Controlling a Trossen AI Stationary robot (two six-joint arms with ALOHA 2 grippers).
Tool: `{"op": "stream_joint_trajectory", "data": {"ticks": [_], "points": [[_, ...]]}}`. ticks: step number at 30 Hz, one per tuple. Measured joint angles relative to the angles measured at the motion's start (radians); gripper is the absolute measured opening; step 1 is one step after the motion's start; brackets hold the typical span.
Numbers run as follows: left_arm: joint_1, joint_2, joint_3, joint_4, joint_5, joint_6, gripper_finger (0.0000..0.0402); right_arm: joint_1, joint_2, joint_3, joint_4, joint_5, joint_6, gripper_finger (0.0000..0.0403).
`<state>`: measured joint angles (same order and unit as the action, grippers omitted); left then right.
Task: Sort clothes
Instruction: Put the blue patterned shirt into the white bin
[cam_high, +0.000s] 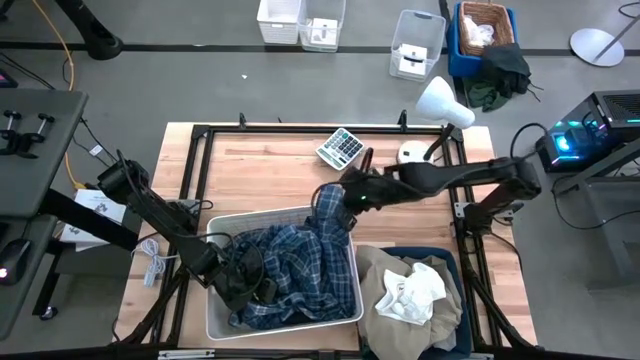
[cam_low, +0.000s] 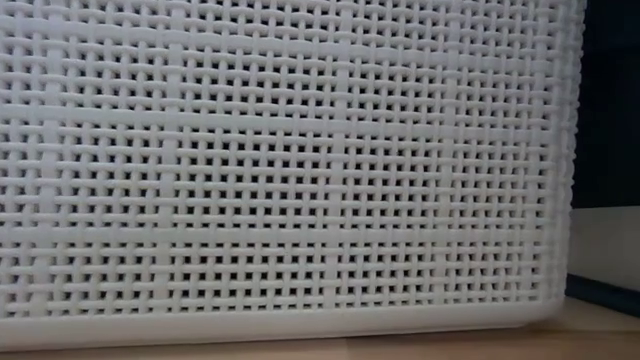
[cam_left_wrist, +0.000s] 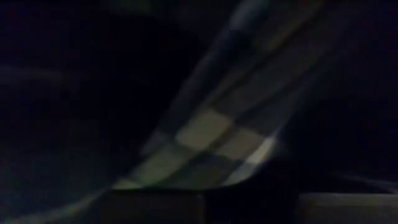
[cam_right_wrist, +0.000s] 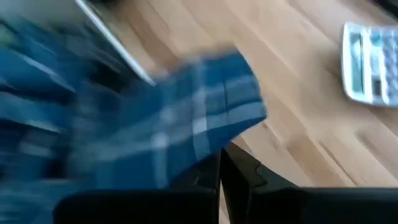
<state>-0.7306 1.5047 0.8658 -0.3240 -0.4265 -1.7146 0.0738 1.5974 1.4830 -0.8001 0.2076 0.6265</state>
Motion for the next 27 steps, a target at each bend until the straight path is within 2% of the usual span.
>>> {"op": "stream_joint_trajectory", "data": {"ticks": [5,12,17,20,22,24,27], "points": [[0.038,-0.035,0.000,-0.078,0.003,0.045,0.0034,0.055,-0.022,0.017,0.101,0.001,-0.006,0.0001],[0.123,-0.172,-0.001,-0.116,0.000,0.228,0.0051,0.104,0.022,0.017,0.271,0.004,-0.028,0.0000],[0.164,-0.290,-0.001,-0.134,-0.015,0.400,0.0051,0.148,0.115,0.017,0.281,-0.022,0.024,0.0000],[0.176,-0.338,-0.001,-0.148,-0.046,0.445,0.0051,0.194,0.194,0.014,0.362,0.025,0.018,0.0000],[0.177,-0.363,-0.001,-0.159,-0.055,0.470,0.0051,0.227,0.236,0.021,0.465,-0.003,0.023,0.0000],[0.175,-0.377,-0.001,-0.163,-0.051,0.494,0.0051,0.260,0.272,0.023,0.479,0.028,0.010,0.0000],[0.171,-0.381,-0.001,-0.171,-0.050,0.516,0.0051,0.283,0.293,0.025,0.454,0.004,0.057,0.0000]]}}
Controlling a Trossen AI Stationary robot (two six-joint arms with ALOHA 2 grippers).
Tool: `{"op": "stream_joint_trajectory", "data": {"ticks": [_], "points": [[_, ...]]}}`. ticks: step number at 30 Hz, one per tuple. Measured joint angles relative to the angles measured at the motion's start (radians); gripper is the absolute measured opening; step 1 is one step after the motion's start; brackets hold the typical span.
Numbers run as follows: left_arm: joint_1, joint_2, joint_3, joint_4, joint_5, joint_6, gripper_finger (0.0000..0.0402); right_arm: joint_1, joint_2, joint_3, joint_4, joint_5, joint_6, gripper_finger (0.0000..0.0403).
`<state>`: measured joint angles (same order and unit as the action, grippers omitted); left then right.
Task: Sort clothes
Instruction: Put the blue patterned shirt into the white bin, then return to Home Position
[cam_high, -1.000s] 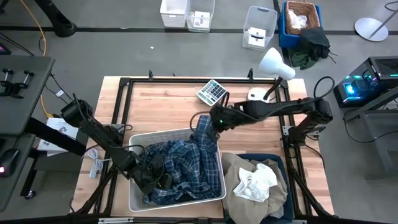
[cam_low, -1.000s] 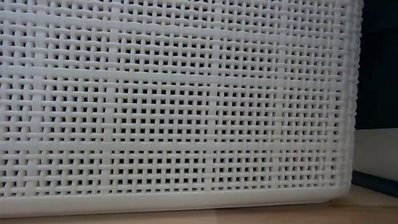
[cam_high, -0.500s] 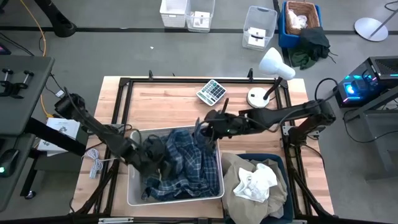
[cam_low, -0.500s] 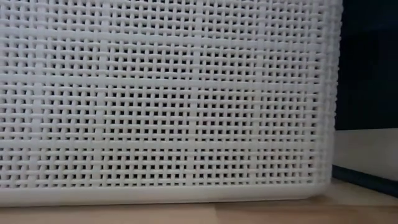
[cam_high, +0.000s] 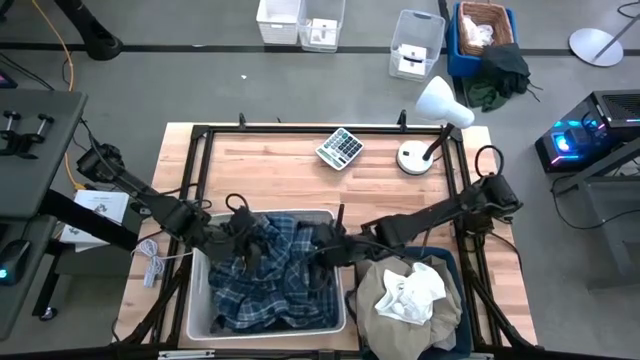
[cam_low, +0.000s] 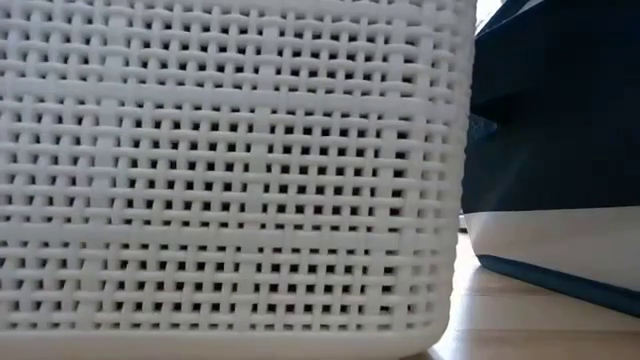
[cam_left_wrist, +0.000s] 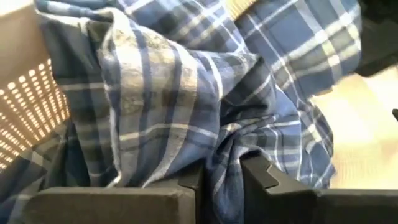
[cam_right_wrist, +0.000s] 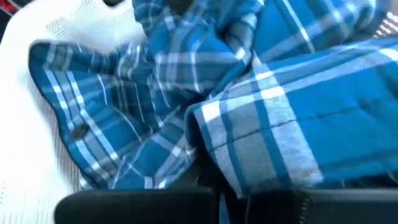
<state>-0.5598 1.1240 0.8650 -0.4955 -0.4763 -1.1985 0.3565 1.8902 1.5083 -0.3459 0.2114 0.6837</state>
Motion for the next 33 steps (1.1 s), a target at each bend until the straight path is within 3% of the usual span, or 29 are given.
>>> {"op": "stream_joint_trajectory", "data": {"ticks": [6,11,20,25,30,33], "points": [[-0.003,0.026,0.000,-0.010,0.009,0.107,0.0057,0.004,-0.028,0.004,-0.031,-0.011,-0.026,0.0000],[0.008,0.023,0.000,0.032,0.052,0.245,0.0101,-0.003,-0.043,0.057,-0.085,-0.003,-0.071,0.0011],[0.007,0.020,0.077,0.064,0.255,0.482,0.0202,0.007,-0.043,0.124,-0.182,-0.047,-0.126,0.0139],[0.018,-0.007,0.139,0.066,0.260,0.576,0.0206,0.014,-0.045,0.234,-0.319,-0.041,-0.201,0.0187],[0.017,-0.092,0.178,0.000,0.260,0.626,0.0206,0.016,-0.046,0.370,-0.514,-0.030,-0.220,0.0192],[0.017,-0.175,0.187,-0.083,0.218,0.633,0.0206,0.025,-0.048,0.451,-0.630,0.029,-0.233,0.0193]]}}
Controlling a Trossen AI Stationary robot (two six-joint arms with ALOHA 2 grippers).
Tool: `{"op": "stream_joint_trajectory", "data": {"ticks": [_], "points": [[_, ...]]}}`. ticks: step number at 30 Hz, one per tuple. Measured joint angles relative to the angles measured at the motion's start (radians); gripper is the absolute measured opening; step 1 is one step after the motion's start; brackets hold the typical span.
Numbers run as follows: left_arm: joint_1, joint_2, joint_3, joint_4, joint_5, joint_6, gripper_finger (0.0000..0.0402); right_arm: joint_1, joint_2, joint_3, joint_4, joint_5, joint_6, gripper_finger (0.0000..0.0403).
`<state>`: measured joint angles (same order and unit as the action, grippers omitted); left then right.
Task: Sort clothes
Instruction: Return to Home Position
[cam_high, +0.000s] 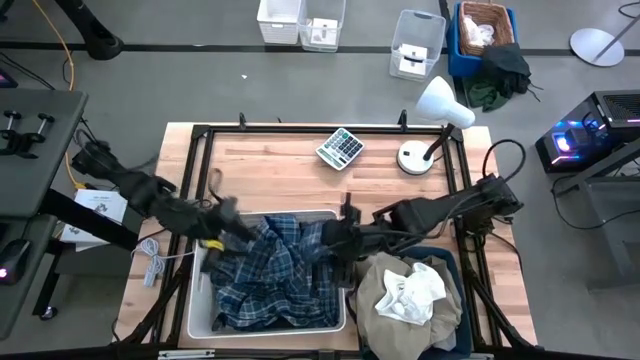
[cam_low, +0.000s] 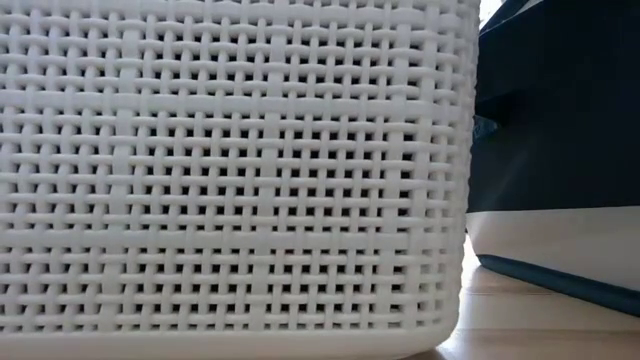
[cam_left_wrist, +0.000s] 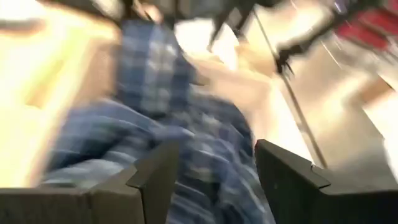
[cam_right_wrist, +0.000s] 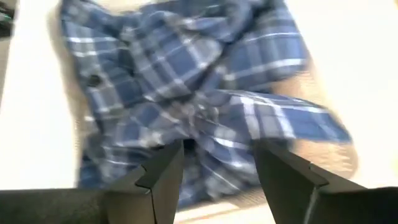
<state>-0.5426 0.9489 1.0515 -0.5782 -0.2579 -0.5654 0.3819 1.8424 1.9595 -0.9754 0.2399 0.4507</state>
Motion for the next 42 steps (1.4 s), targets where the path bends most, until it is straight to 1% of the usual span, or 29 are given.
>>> {"op": "stream_joint_trajectory", "data": {"ticks": [2,4,5,6,8,9,11,14,16,17,18,19,20,23,25,26,30,33,37,38,40,42], "points": [[-0.005,-0.072,0.000,-0.009,-0.118,0.040,0.0206,0.015,-0.010,0.044,-0.094,0.081,-0.006,0.0193],[-0.016,-0.145,-0.002,0.024,-0.266,0.122,0.0206,0.027,-0.033,0.074,-0.189,0.169,0.017,0.0193],[-0.015,-0.184,-0.016,0.066,-0.317,0.177,0.0206,0.030,-0.052,0.080,-0.231,0.197,0.037,0.0193],[-0.006,-0.221,-0.037,0.110,-0.342,0.232,0.0206,0.029,-0.073,0.082,-0.273,0.220,0.061,0.0193],[0.033,-0.289,-0.087,0.207,-0.339,0.331,0.0200,0.023,-0.126,0.065,-0.327,0.266,0.106,0.0188],[0.058,-0.321,-0.113,0.243,-0.321,0.367,0.0195,0.020,-0.155,0.051,-0.350,0.294,0.127,0.0182],[0.108,-0.391,-0.172,0.269,-0.289,0.400,0.0175,0.013,-0.213,0.017,-0.386,0.346,0.169,0.0156],[0.177,-0.496,-0.272,0.321,-0.258,0.427,0.0124,-0.009,-0.319,-0.066,-0.388,0.396,0.232,0.0088],[0.213,-0.573,-0.344,0.342,-0.255,0.414,0.0074,-0.025,-0.401,-0.147,-0.368,0.428,0.267,0.0031],[0.225,-0.614,-0.381,0.351,-0.250,0.401,0.0046,-0.033,-0.442,-0.196,-0.348,0.440,0.277,0.0016],[0.234,-0.655,-0.418,0.354,-0.248,0.383,0.0024,-0.043,-0.484,-0.249,-0.315,0.441,0.281,0.0012],[0.242,-0.697,-0.454,0.354,-0.246,0.357,0.0013,-0.056,-0.528,-0.309,-0.266,0.435,0.282,0.0014],[0.246,-0.740,-0.489,0.358,-0.246,0.330,0.0012,-0.069,-0.574,-0.373,-0.214,0.426,0.273,0.0014],[0.251,-0.855,-0.590,0.373,-0.247,0.255,0.0013,-0.129,-0.714,-0.576,-0.003,0.361,0.206,0.0003],[0.251,-0.917,-0.653,0.384,-0.261,0.227,0.0004,-0.191,-0.799,-0.712,0.160,0.283,0.143,0.0003],[0.251,-0.943,-0.685,0.398,-0.269,0.219,0.0002,-0.226,-0.837,-0.776,0.245,0.227,0.114,0.0002],[0.254,-0.940,-0.795,0.498,-0.281,0.214,0.0002,-0.392,-0.955,-0.989,0.535,-0.032,0.019,0.0001],[0.262,-0.937,-0.885,0.592,-0.274,0.169,0.0001,-0.521,-0.999,-1.098,0.666,-0.225,-0.004,0.0001],[0.269,-0.945,-0.978,0.727,-0.269,0.125,0.0000,-0.659,-1.006,-1.186,0.801,-0.481,-0.015,0.0000],[0.270,-0.945,-0.994,0.744,-0.269,0.126,0.0000,-0.685,-1.002,-1.203,0.832,-0.528,-0.020,0.0000],[0.275,-0.943,-1.016,0.777,-0.269,0.130,0.0000,-0.725,-0.999,-1.231,0.872,-0.587,-0.024,0.0000],[0.283,-0.945,-1.026,0.786,-0.276,0.134,0.0000,-0.753,-0.999,-1.252,0.888,-0.600,-0.031,0.0000]]}}
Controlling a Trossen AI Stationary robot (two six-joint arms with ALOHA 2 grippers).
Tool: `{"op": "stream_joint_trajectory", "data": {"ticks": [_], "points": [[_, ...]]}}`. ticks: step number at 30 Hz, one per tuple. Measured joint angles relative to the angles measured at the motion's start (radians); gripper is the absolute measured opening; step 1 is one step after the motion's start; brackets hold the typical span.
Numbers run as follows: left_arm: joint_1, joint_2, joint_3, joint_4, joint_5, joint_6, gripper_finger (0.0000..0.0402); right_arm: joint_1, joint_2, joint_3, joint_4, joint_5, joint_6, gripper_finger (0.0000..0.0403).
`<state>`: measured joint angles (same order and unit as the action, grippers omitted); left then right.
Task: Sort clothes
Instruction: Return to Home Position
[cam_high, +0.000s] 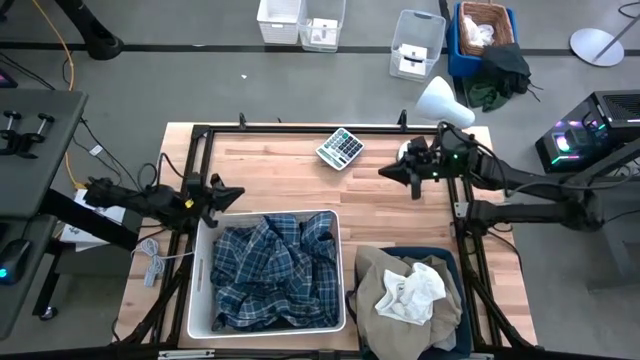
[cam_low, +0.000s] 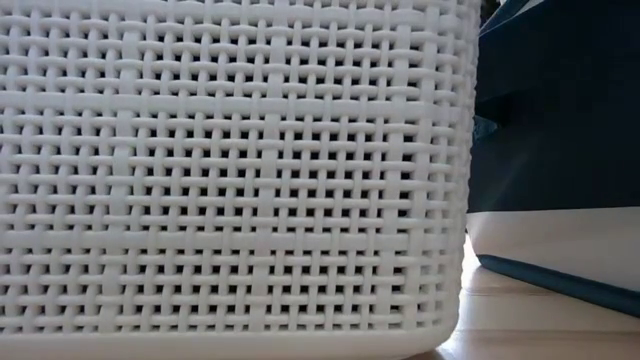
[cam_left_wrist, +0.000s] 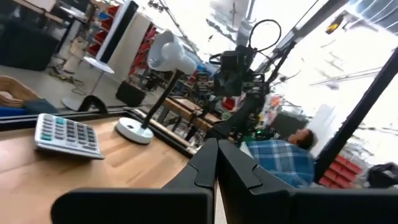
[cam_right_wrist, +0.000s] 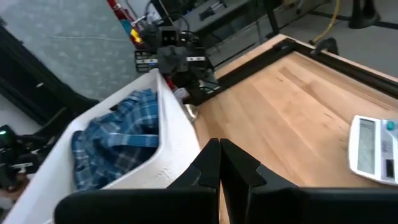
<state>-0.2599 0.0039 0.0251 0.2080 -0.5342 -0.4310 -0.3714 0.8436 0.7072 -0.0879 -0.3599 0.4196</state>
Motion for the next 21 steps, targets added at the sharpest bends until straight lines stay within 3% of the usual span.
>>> {"op": "stream_joint_trajectory", "data": {"ticks": [5,10,16,21], "points": [[0.012,0.000,-0.002,-0.017,0.000,0.018,0.0000,-0.021,-0.009,-0.043,0.005,-0.008,-0.008,0.0000],[0.012,0.000,0.003,-0.029,-0.003,0.022,0.0000,0.039,-0.058,-0.133,0.073,0.038,0.045,0.0000],[0.012,0.000,0.063,-0.036,-0.032,0.112,0.0000,0.216,-0.227,-0.365,0.308,0.274,0.175,0.0000],[0.012,0.000,0.084,-0.041,-0.083,0.201,0.0000,0.307,-0.289,-0.504,0.374,0.440,0.189,0.0000]]}}
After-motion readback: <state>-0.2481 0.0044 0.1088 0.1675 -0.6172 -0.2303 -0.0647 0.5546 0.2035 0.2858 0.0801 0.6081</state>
